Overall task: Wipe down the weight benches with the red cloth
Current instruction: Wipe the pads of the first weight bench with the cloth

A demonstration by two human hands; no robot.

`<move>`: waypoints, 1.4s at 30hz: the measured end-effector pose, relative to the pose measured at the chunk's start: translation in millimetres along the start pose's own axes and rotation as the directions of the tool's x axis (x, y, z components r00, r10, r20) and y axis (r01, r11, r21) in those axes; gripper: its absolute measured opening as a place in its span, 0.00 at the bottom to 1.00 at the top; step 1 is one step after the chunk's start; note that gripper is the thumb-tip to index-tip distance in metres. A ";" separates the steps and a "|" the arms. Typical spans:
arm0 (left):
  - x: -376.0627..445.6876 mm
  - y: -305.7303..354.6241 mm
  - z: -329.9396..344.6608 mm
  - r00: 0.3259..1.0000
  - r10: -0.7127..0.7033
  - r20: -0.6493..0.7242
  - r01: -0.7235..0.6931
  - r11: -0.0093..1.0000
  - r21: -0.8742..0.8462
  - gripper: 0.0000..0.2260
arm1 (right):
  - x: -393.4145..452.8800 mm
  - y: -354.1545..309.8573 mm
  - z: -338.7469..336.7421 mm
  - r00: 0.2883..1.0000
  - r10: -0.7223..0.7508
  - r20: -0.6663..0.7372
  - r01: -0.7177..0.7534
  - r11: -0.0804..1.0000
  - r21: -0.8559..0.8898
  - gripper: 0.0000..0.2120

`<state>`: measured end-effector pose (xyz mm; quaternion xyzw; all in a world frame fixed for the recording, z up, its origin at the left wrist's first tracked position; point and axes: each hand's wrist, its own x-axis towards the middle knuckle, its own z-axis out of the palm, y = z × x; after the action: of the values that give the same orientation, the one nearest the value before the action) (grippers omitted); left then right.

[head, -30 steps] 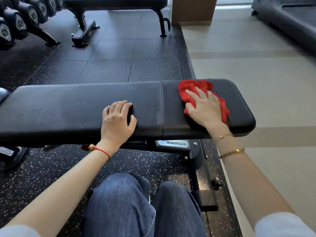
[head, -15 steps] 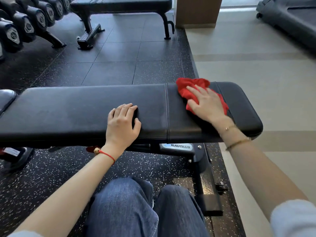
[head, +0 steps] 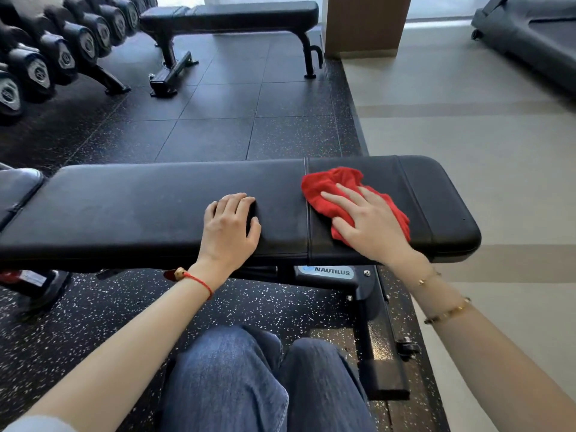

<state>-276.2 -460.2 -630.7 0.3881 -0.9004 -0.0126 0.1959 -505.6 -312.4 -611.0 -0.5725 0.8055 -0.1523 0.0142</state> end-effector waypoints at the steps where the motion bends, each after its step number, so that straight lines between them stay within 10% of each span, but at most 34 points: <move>1: 0.0 1.9 0.6 1.000 -0.015 -0.005 0.015 1.000 -0.016 0.17 | -6.8 12.3 -3.1 0.999 0.031 -0.024 -0.032 0.999 -0.007 0.24; 7: 11.3 47.0 4.2 0.999 0.035 -0.021 -0.038 0.989 -0.143 0.17 | 6.3 57.6 -17.3 0.924 0.363 -0.118 -0.369 0.929 -0.035 0.24; 22: 18.8 80.0 26.6 0.989 0.142 0.032 -0.137 0.984 -0.112 0.19 | -9.9 111.6 -31.8 0.825 0.551 -0.123 -0.555 0.832 0.006 0.24; 32: 19.8 74.9 19.1 0.990 0.135 0.034 -0.130 0.984 -0.125 0.18 | -29.5 58.7 -19.9 0.989 0.138 -0.055 -0.141 0.988 -0.058 0.25; 42: 12.5 42.1 6.5 0.996 0.084 -0.008 -0.084 0.996 0.032 0.20 | 57.0 76.2 -19.1 0.946 0.323 -0.031 -0.324 0.944 -0.060 0.24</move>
<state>-315.5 -440.5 -625.1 0.3530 -0.9152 0.0115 0.1941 -598.9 -338.1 -604.1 -0.4311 0.8931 -0.1278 0.0124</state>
